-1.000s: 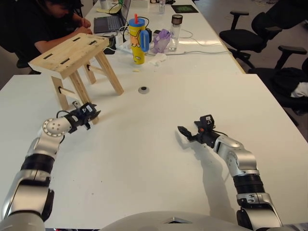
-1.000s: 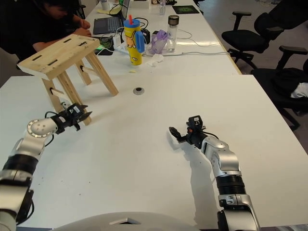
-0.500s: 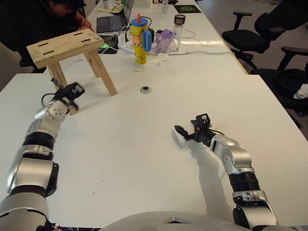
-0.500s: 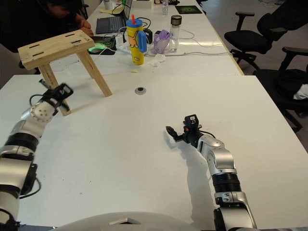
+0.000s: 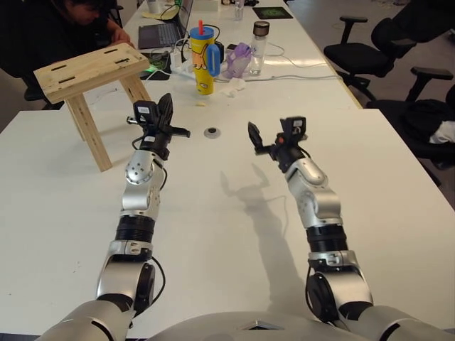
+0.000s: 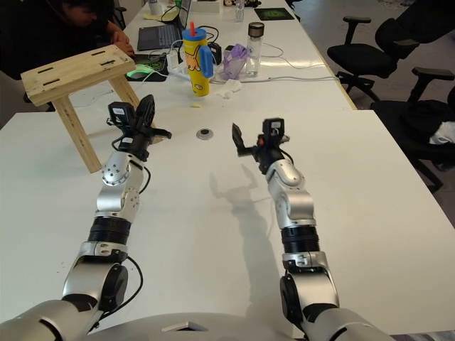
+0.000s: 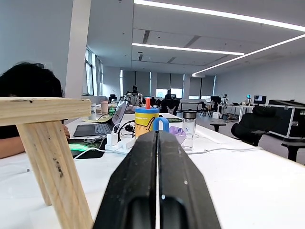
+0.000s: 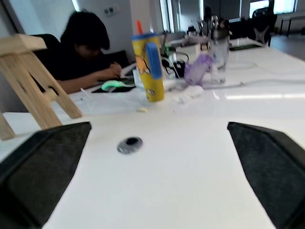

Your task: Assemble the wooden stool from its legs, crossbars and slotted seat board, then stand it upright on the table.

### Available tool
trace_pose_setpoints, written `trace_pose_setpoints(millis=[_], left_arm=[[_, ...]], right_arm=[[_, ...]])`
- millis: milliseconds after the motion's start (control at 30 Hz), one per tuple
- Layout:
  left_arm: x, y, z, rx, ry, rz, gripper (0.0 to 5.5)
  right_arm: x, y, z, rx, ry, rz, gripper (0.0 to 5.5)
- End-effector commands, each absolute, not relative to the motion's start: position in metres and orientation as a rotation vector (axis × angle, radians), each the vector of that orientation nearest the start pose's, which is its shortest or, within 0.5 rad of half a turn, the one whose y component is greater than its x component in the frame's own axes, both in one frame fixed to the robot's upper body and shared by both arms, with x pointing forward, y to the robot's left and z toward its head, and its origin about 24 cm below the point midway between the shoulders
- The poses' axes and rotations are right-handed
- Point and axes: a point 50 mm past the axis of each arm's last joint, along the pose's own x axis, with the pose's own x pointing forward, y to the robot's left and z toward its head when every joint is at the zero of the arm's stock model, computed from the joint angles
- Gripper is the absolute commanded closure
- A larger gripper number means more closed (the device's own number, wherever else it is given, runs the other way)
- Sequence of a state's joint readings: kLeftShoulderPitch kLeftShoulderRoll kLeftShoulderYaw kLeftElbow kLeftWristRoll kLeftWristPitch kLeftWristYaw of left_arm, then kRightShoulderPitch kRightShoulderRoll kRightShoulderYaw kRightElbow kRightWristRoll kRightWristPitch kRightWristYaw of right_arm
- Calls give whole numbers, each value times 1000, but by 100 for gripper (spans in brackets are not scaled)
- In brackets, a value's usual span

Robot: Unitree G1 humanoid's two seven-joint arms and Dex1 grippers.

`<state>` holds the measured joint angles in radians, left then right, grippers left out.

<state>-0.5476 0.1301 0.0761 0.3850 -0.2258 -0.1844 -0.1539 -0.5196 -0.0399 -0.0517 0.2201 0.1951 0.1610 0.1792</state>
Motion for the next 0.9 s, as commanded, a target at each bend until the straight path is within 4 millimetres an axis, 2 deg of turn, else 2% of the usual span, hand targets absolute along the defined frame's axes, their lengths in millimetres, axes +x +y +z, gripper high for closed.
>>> trace_pose_setpoints(millis=[33, 167, 400, 600, 767, 900], left_arm=[[355, 148, 140, -92, -351, -153, 548], [358, 144, 136, -67, -339, -117, 548], [365, 129, 131, -108, -296, -185, 548], [368, 118, 130, -55, -308, -213, 548], [373, 117, 135, -50, -327, -193, 548], [377, 117, 128, -123, -282, -243, 548]], right_arm=[[353, -117, 129, 120, -165, 215, 10], [359, -122, 129, 5, -216, 108, 10], [365, -112, 116, -40, -160, 178, 10], [371, -106, 112, 16, -132, 184, 10], [380, -107, 118, 17, -136, 133, 10], [385, -98, 115, 67, -72, 182, 10]])
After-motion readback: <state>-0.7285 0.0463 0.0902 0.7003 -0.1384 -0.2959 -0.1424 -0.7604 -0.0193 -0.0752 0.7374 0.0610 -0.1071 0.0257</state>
